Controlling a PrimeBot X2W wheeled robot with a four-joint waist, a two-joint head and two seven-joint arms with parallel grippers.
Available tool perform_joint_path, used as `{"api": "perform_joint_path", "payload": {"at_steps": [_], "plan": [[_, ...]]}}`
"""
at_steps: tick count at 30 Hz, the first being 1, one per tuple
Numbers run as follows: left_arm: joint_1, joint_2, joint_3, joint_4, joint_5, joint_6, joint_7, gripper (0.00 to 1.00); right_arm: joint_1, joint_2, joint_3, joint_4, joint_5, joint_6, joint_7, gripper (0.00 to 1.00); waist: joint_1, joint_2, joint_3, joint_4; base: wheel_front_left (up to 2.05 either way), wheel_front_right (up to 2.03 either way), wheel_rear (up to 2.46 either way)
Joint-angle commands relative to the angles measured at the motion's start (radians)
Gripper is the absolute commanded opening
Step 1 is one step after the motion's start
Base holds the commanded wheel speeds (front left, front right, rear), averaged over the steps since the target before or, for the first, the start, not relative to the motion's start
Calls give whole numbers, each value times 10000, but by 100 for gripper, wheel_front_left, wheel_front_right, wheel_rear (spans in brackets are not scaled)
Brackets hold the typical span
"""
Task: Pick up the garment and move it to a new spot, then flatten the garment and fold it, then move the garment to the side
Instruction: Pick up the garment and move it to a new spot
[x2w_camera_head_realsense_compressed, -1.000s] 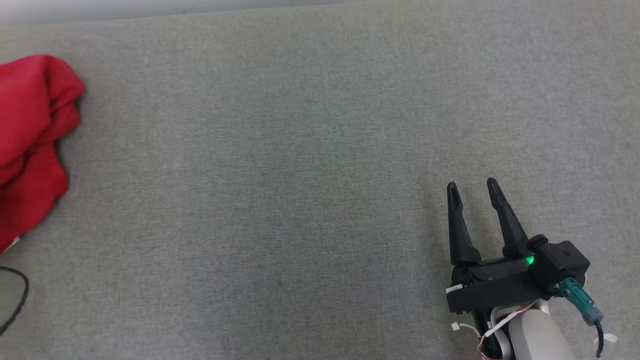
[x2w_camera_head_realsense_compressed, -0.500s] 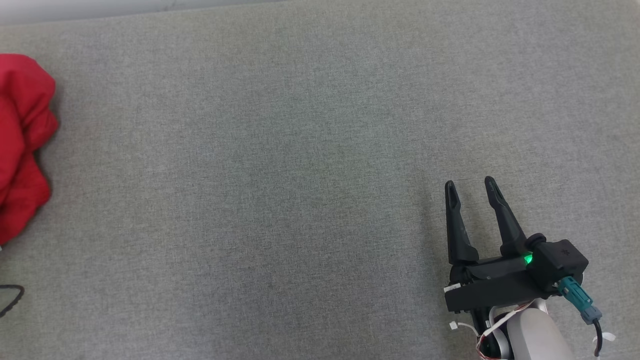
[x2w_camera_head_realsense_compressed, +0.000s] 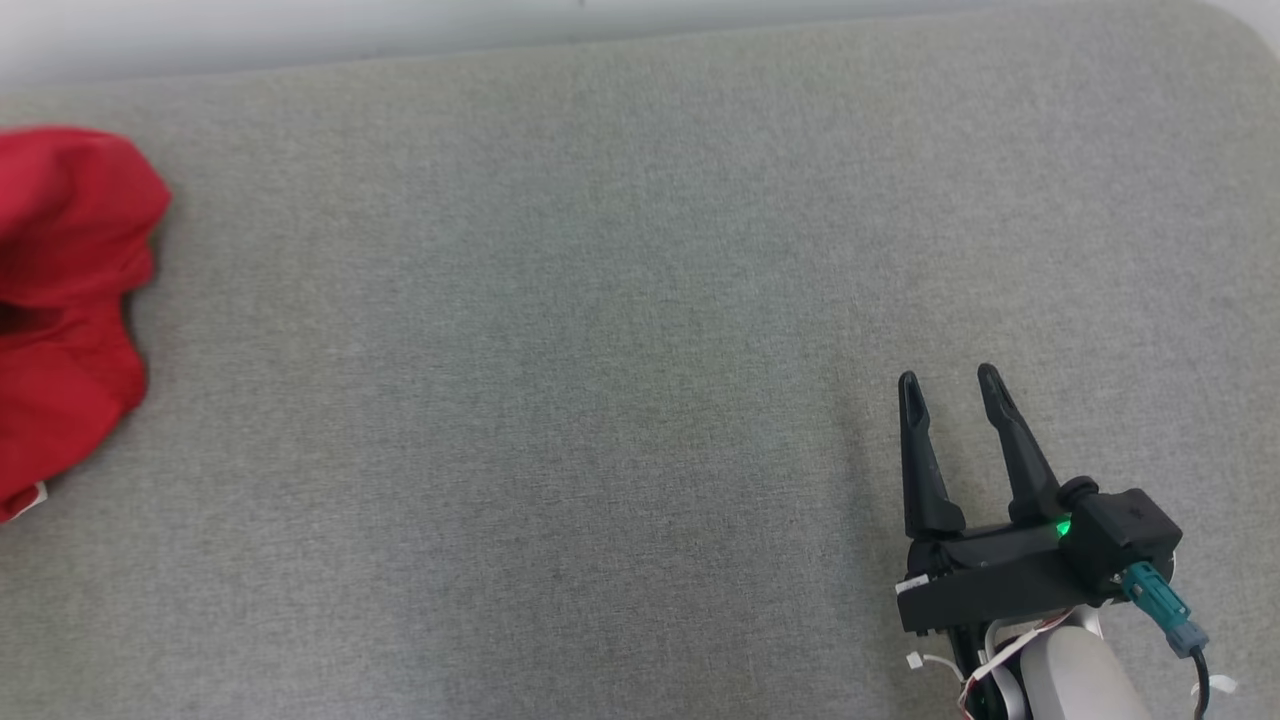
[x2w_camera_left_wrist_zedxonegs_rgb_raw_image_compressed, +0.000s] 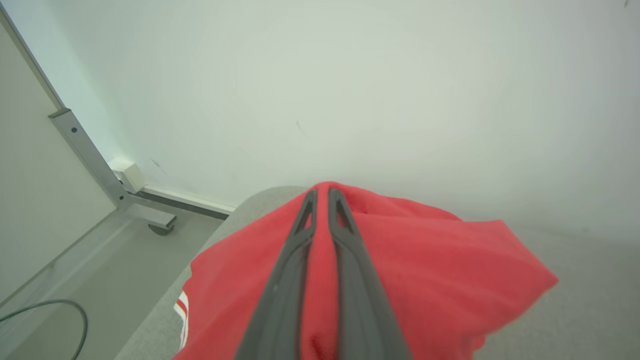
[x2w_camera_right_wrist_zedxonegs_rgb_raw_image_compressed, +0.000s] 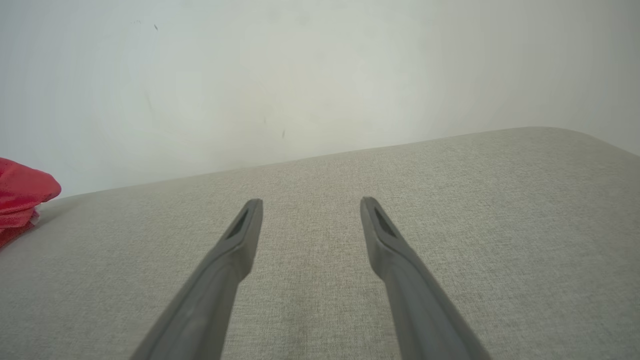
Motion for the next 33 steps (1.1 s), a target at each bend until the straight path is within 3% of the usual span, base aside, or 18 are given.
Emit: {"api": "perform_joint_path", "payload": {"at_steps": [1, 10, 24, 33], "plan": [[-243, 44, 51, -297, -19, -37, -328, 0, 139, 13, -7, 18, 19, -21, -6, 100, 0, -1, -169, 109, 0, 0, 0], [-894, -133, -230, -2667, 5, -138, -1161, 0, 276, 9, 105, 114, 205, -21, -6, 100, 0, -1, -680, 94, 0, 0, 0], [-818, -1304, -1780, -6861, 50, 167, 532, 0, 415, 13, 347, 127, 887, -21, -6, 100, 0, -1, -847, -1038, 0, 0, 0], [-190, -2494, -3161, -7290, -222, 49, 1043, 0, 320, 11, 225, 113, 950, -21, -6, 100, 0, -1, -571, -1504, 0, 0, 0]]}}
